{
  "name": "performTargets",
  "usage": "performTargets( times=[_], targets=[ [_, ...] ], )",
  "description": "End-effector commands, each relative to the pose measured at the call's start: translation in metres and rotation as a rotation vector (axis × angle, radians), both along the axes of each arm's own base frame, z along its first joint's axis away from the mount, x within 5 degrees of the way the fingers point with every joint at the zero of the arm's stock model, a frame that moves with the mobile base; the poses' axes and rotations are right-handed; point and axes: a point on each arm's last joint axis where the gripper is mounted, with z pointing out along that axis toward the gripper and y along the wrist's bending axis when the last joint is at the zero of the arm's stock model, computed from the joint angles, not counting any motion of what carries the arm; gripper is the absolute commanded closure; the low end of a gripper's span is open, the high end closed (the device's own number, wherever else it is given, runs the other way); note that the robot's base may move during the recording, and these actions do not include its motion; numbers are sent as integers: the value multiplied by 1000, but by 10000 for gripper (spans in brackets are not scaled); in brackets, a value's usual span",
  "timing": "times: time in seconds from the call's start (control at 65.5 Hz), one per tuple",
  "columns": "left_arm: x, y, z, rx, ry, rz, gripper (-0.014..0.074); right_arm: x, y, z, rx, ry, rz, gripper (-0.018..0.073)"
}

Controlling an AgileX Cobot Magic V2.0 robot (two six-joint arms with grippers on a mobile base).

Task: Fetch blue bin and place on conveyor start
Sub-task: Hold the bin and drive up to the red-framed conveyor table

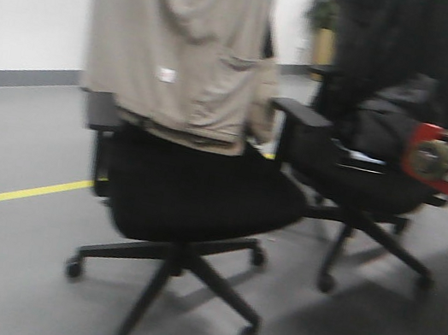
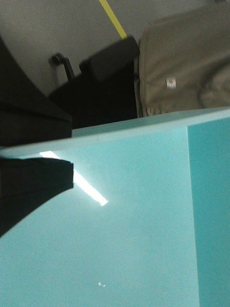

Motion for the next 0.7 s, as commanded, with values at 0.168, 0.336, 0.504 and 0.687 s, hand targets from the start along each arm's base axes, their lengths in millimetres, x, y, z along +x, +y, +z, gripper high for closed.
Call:
performTargets(
  times=[0.168,0.336,0.504,0.687],
  targets=[
    [-5,-6,12,-68,-77,-50,708,-3,7,11,52,-77,38,711],
    [-5,-6,12,-68,-77,-50,708,-3,7,11,52,-77,38,711],
    [-5,-6,12,-68,-77,-50,708,-3,7,11,52,-77,38,711],
    [-5,-6,12,-68,-77,-50,708,-3,7,11,52,-77,38,711]
  ],
)
